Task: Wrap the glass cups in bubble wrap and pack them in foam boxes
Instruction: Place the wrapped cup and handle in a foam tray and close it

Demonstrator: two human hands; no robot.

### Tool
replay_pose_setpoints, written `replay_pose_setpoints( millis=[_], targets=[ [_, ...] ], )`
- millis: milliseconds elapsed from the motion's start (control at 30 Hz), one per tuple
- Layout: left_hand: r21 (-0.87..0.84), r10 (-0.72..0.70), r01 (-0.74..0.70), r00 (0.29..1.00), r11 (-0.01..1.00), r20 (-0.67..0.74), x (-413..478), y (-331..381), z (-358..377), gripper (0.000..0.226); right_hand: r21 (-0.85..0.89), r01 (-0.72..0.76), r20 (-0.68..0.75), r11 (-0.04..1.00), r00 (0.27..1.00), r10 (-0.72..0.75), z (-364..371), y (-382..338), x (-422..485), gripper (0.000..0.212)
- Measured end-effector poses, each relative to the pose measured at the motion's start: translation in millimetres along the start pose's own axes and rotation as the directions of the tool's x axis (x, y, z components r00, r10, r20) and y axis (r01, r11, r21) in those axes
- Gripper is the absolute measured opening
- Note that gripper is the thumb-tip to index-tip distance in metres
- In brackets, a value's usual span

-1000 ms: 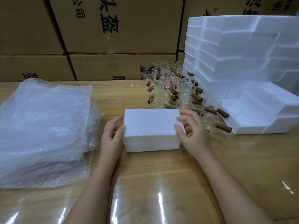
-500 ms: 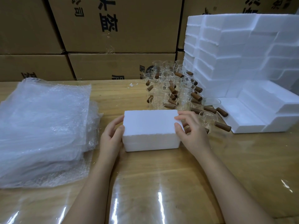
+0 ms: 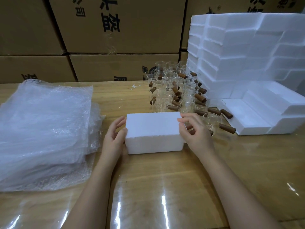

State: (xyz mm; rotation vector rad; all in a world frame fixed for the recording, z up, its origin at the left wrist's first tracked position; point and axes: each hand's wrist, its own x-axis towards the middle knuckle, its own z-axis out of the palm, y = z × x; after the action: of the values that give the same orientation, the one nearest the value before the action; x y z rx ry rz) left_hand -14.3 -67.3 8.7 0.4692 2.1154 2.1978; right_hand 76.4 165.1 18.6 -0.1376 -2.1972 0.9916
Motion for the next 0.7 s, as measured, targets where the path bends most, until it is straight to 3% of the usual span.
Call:
replay_pose_setpoints(
  millis=[100,267,400,500,600,700],
  targets=[
    [0.001,-0.001,0.001,1.0,1.0,0.018,-1,1,1,0.039,0.0,-0.001,-0.007,1.0,1.0,0.001,2,1,0,0.012],
    [0.112,-0.079,0.06,0.982,0.992,0.172,2,3,-1,0.045,-0.003,0.0,-0.02,1.0,1.0,0.0,5,0,-1,0.01],
    [0.094,-0.285,0.281,0.958,0.955,0.035,2,13,6,0.031,0.009,-0.007,-0.027,1.0,1.0,0.008,6,0,-1,0.01],
    [-0.008,-0.407,0.407,0.913,0.913,0.04,5,20,11,0.036,0.025,-0.019,-0.031,1.0,0.999,0.019,8,1,-2,0.011],
    [-0.124,-0.38,0.386,0.922,0.914,0.071,6,23,13,0.031,0.026,-0.005,-0.037,1.0,0.999,0.006,8,3,-2,0.011],
    [-0.131,-0.356,0.367,0.93,0.921,0.095,7,23,11,0.034,0.024,0.037,-0.072,0.999,0.997,-0.035,6,5,-4,0.018]
  ],
)
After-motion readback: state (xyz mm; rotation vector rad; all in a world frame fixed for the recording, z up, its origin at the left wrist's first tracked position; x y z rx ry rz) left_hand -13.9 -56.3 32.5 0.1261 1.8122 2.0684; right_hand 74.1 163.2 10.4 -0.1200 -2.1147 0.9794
